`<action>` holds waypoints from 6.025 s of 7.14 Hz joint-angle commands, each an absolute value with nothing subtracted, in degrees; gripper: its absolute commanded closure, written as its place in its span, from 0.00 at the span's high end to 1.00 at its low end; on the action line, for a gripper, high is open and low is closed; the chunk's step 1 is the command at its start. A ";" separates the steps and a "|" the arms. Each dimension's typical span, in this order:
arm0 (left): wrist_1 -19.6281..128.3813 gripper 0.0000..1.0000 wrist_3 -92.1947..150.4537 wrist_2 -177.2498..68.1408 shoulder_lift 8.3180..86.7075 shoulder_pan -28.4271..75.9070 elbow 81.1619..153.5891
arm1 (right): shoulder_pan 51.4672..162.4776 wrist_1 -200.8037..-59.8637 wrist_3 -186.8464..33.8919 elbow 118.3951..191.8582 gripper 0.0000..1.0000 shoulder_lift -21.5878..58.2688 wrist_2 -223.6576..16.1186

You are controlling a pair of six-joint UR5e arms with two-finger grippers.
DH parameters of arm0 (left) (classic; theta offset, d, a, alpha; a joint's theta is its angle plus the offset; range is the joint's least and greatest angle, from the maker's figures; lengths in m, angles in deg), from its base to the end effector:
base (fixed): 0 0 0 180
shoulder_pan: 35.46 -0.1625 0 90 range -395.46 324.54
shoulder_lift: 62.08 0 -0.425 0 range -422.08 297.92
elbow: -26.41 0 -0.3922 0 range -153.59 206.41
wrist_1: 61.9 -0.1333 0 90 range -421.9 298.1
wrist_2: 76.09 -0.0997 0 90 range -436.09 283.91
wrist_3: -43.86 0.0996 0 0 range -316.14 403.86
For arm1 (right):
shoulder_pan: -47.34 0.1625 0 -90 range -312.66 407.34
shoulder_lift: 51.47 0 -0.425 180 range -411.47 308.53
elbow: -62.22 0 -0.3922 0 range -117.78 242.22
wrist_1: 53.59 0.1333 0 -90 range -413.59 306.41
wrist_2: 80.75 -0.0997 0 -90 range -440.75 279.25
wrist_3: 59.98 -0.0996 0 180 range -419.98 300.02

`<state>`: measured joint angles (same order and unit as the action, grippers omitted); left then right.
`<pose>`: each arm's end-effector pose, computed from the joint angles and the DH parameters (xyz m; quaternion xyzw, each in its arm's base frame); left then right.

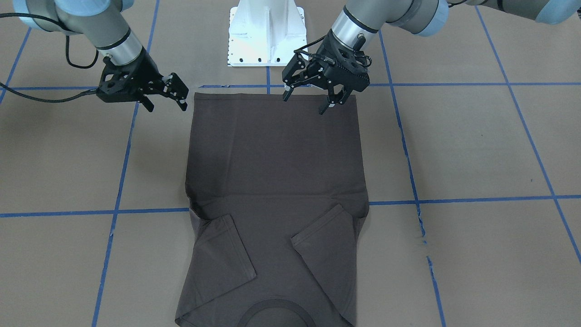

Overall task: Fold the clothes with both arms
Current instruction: 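Move both grippers down along the shirt sides toward the hem, then lower both grippers to the hem corners nearest the robot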

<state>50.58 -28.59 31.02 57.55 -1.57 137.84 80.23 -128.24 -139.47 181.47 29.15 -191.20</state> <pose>0.4203 -0.4076 0.1582 0.1495 0.5850 -0.0244 0.7967 -0.3746 -0.3595 0.3112 0.0182 -0.4735 0.0911 0.8759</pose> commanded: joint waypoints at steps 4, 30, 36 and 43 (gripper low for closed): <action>55.87 1.00 -27.42 27.36 55.18 -1.18 143.71 | 70.02 -128.73 -142.86 183.85 1.00 28.95 -183.31; 54.55 1.00 -26.89 27.89 47.17 -4.25 135.83 | 61.84 -128.91 -149.54 175.95 0.00 29.39 -177.95; 52.27 1.00 -28.12 27.98 34.64 -4.25 139.06 | 62.11 -128.65 -150.23 179.55 0.00 29.39 -177.34; 50.96 0.99 -57.82 23.15 33.89 -15.93 138.38 | 62.19 -128.65 -150.24 180.61 0.00 28.87 -177.87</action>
<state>51.76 -56.23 24.30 33.69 -14.45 138.52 62.13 -128.63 -150.24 180.57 28.93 -177.85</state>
